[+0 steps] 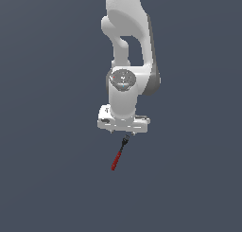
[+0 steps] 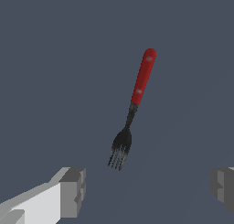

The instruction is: Pick up the object and move it to a goal position.

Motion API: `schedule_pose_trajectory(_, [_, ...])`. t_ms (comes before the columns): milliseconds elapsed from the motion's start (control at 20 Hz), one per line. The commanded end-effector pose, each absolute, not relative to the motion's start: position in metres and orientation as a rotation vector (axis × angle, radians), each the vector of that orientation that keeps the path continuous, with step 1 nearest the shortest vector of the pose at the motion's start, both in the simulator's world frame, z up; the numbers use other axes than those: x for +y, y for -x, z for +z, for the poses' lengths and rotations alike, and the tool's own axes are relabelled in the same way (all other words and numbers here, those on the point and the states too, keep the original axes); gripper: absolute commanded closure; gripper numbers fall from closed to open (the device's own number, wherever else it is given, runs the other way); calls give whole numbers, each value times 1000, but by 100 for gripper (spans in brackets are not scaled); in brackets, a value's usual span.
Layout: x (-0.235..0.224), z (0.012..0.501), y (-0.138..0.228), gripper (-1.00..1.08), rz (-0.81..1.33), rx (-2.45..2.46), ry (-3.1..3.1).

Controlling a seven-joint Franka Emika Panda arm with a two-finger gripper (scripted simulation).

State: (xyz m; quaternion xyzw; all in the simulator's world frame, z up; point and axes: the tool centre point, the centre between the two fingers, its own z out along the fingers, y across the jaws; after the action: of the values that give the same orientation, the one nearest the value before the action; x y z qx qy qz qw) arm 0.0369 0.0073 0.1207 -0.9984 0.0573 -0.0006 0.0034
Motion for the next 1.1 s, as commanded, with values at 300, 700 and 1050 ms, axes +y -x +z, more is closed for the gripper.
schedule_pose_trajectory(300, [2,80,-65,-92,1,494,3098])
schedule_pose_trajectory(700, [0,59,-76,-92,0,641,3075])
schedule_pose_trajectory(1050, [0,55,-77,-92,1,651,3073])
